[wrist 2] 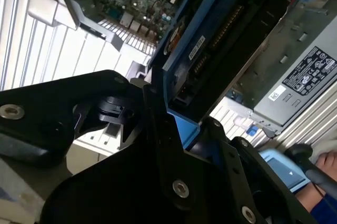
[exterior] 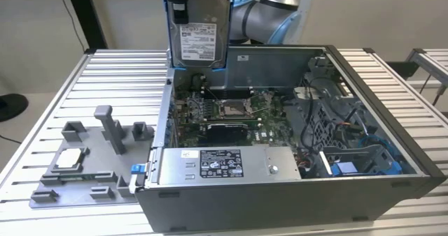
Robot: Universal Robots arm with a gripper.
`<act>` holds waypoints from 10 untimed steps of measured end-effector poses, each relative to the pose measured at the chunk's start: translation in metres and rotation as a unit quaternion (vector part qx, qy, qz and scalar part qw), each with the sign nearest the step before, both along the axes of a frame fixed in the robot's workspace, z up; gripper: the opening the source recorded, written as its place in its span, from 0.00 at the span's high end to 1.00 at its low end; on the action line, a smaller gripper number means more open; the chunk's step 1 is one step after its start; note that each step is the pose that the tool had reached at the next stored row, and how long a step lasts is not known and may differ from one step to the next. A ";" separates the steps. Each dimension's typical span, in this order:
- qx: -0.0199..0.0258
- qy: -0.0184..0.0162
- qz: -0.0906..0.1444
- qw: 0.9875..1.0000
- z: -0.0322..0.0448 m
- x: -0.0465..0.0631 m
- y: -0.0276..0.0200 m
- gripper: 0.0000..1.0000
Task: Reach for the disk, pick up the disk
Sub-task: 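Pick up the disk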
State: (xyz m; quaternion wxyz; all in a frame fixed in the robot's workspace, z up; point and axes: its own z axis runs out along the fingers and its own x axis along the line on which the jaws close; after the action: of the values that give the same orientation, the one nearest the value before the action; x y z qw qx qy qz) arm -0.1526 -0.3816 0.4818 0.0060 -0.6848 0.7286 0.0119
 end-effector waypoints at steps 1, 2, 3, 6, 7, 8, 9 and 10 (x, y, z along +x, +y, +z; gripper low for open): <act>0.000 0.000 0.000 1.000 0.0000 0.003 0.0000 1.00; 0.000 0.000 0.000 1.000 0.0000 0.005 0.0000 1.00; 0.000 0.000 -0.001 1.000 -0.0001 0.008 0.0000 1.00; 0.000 0.000 -0.001 1.000 -0.0001 0.016 0.0000 1.00; 0.000 0.000 -0.002 1.000 -0.0001 0.019 0.0000 1.00; 0.000 0.000 -0.002 1.000 -0.0001 0.021 0.0000 1.00; 0.000 0.000 -0.002 1.000 -0.0001 0.024 0.0000 1.00; 0.000 0.000 -0.003 1.000 -0.0002 0.027 0.0000 1.00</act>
State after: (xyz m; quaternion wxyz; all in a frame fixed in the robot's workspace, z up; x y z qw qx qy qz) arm -0.1261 -0.3816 0.4817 0.0057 -0.6830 0.7303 0.0120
